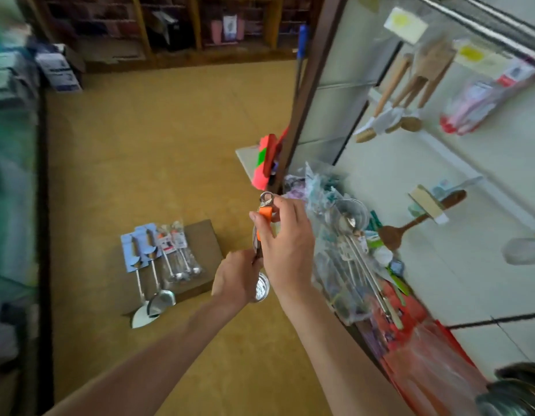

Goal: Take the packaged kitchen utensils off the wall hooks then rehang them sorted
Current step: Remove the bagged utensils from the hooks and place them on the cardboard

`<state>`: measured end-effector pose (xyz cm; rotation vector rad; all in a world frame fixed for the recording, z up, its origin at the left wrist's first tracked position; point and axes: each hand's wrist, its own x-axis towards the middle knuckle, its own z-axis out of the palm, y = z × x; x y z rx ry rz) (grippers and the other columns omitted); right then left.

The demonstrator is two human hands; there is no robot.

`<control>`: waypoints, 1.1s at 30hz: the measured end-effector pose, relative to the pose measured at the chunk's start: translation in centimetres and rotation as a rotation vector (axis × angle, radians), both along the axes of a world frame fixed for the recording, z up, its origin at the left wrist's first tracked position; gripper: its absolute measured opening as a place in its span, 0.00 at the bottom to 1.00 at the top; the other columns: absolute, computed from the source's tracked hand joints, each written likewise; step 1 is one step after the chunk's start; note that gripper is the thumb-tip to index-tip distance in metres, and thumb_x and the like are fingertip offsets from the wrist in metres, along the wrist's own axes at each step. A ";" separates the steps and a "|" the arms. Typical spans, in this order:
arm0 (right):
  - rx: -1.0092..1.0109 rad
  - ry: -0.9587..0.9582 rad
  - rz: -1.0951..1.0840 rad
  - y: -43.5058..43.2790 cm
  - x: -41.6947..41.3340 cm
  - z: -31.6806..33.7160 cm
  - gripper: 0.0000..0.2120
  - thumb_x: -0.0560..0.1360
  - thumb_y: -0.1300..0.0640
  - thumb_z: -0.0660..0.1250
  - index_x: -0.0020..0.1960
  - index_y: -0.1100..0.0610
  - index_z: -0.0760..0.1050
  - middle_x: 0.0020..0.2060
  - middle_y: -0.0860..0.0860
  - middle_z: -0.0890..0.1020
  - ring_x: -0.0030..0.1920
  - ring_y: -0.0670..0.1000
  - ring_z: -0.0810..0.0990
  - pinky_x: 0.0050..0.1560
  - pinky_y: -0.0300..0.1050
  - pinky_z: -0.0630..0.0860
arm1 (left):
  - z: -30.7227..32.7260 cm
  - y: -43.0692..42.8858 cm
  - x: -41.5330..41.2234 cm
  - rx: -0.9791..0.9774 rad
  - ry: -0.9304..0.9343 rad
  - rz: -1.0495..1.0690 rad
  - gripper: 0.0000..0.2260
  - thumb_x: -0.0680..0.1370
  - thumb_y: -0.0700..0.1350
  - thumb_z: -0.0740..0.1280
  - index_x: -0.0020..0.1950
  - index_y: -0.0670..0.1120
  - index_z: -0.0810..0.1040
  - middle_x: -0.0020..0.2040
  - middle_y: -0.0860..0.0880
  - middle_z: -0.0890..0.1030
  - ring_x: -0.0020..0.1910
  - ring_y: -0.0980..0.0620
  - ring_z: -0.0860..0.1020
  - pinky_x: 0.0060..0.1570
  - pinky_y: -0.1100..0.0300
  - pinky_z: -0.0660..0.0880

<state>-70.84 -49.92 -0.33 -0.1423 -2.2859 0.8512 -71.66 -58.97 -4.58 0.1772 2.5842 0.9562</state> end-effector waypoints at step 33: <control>-0.103 -0.174 0.446 -24.2 -28.8 -10.5 0.16 0.77 0.47 0.67 0.60 0.55 0.77 0.48 0.48 0.77 0.45 0.51 0.80 0.45 0.53 0.79 | -9.5 -23.4 -22.9 -0.017 -0.065 0.461 0.08 0.78 0.41 0.60 0.44 0.44 0.79 0.37 0.46 0.81 0.36 0.44 0.79 0.37 0.47 0.76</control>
